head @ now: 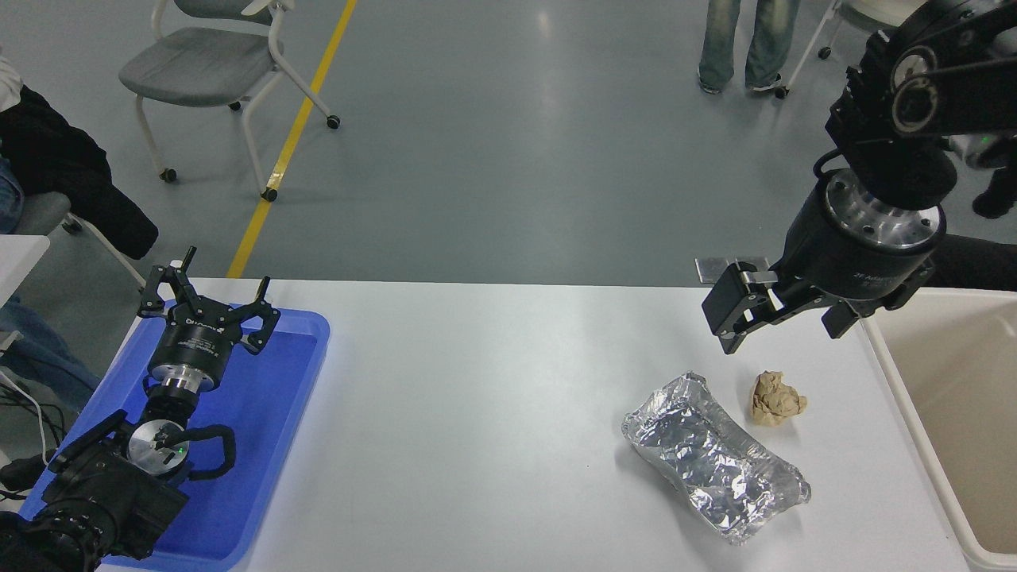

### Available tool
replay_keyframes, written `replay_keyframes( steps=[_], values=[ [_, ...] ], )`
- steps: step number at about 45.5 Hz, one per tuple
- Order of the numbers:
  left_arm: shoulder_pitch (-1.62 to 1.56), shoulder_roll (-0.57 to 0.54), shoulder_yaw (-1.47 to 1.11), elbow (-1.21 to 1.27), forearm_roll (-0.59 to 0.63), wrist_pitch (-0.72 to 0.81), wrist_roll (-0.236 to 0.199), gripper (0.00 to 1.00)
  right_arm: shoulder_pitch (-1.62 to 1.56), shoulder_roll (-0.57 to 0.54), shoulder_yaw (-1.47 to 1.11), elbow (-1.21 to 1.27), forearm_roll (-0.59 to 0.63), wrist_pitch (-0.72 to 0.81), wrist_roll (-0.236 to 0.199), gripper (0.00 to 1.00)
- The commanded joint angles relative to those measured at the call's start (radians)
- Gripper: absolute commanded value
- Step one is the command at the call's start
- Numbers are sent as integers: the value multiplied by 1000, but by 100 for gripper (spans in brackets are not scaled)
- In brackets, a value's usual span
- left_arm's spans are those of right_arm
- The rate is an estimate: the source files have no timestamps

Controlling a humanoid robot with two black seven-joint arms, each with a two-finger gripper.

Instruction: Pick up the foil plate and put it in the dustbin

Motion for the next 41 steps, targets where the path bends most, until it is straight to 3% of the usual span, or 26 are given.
replay_keyframes(
  steps=[1, 32, 41],
  values=[
    [0, -2, -5, 0, -5, 0, 0, 100, -4, -2, -6, -8, -8, 0, -1, 100],
    [0, -2, 0, 0, 0, 0, 0, 100, -191, -49, -6, -115, -70, 0, 1, 100],
    [0, 0, 0, 0, 0, 0, 0, 100, -343, -135, 54, -144, -205, -50, 4, 100]
  ],
)
